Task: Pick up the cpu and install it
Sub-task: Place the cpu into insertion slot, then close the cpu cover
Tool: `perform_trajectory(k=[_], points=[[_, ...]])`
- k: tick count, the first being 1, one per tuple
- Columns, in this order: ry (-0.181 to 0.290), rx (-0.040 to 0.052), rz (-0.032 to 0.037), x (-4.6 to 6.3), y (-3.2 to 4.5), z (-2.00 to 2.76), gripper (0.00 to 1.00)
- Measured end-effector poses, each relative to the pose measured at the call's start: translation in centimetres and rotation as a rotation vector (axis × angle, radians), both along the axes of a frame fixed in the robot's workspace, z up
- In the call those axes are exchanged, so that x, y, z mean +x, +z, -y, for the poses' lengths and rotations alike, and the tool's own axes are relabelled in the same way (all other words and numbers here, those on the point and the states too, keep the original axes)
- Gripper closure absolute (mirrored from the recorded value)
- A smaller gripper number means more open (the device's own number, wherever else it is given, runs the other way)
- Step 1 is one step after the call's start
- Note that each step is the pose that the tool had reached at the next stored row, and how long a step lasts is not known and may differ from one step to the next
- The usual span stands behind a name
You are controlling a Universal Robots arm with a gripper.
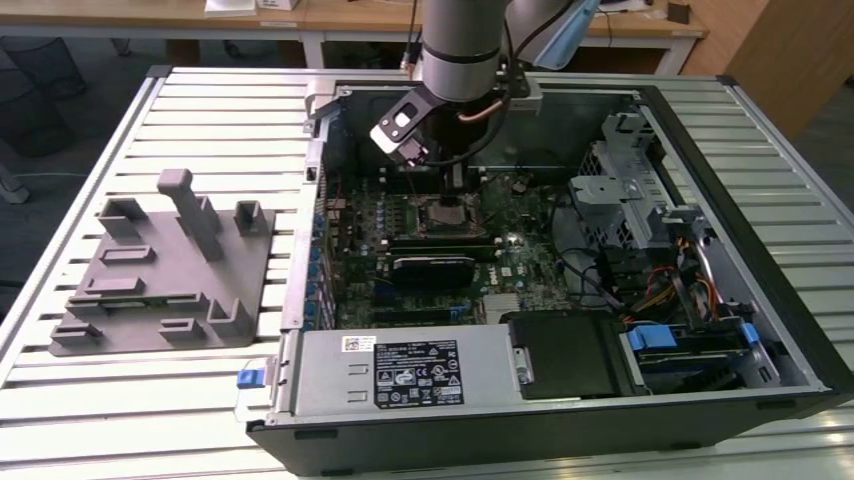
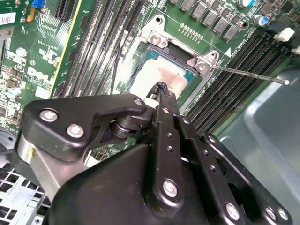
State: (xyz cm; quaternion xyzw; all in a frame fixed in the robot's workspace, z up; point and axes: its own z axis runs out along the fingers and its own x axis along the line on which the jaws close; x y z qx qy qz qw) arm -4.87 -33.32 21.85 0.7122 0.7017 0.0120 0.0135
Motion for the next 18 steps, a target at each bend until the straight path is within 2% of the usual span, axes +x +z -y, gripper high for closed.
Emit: perform_trajectory(k=[13, 18], points=[[0.000, -0.0012, -0.0024, 0.0, 1.24, 0.00, 0.89], [0.001, -0.0019, -0.0041, 0.0, 1.45, 0.00, 0.89]])
